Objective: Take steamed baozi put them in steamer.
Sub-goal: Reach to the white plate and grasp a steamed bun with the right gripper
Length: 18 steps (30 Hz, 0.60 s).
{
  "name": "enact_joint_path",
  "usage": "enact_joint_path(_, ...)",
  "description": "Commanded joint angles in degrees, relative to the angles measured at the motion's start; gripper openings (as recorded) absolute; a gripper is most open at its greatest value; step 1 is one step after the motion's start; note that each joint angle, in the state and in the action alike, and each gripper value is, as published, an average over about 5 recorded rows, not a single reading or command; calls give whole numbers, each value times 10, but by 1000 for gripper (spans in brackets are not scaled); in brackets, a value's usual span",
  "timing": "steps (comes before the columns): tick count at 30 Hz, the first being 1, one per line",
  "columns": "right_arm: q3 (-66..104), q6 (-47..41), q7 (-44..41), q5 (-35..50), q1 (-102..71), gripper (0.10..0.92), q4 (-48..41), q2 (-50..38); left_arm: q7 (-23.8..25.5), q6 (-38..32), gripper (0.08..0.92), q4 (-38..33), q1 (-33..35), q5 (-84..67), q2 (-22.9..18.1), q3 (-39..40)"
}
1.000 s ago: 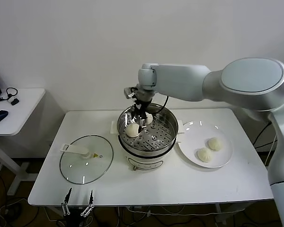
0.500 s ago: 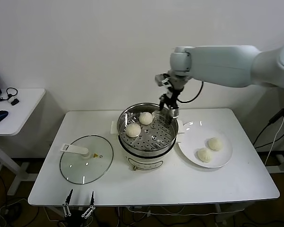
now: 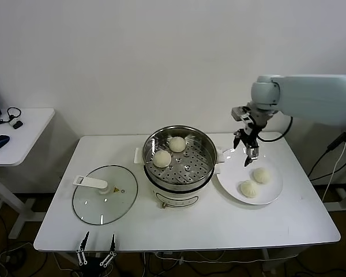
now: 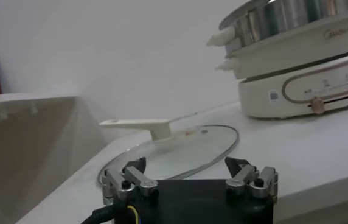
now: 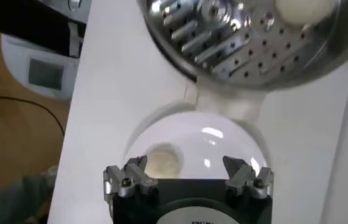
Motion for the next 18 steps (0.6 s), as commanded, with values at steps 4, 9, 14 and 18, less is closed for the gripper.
enact_joint_path(4, 38, -12, 31, -71, -108, 823, -6, -67, 0, -2, 823, 2, 2, 4, -1, -1)
enact_joint_path(9, 82, -13, 39, -91, -167, 823, -24, -73, -1, -3, 823, 2, 3, 8, -1, -4)
enact_joint_path(14, 118, -13, 44, -114, -214, 823, -52, -70, -2, -5, 823, 4, 4, 10, -1, -6)
enact_joint_path(18, 144, -12, 49, -131, -240, 823, -72, -68, -2, -8, 823, 8, 5, 11, -1, -7)
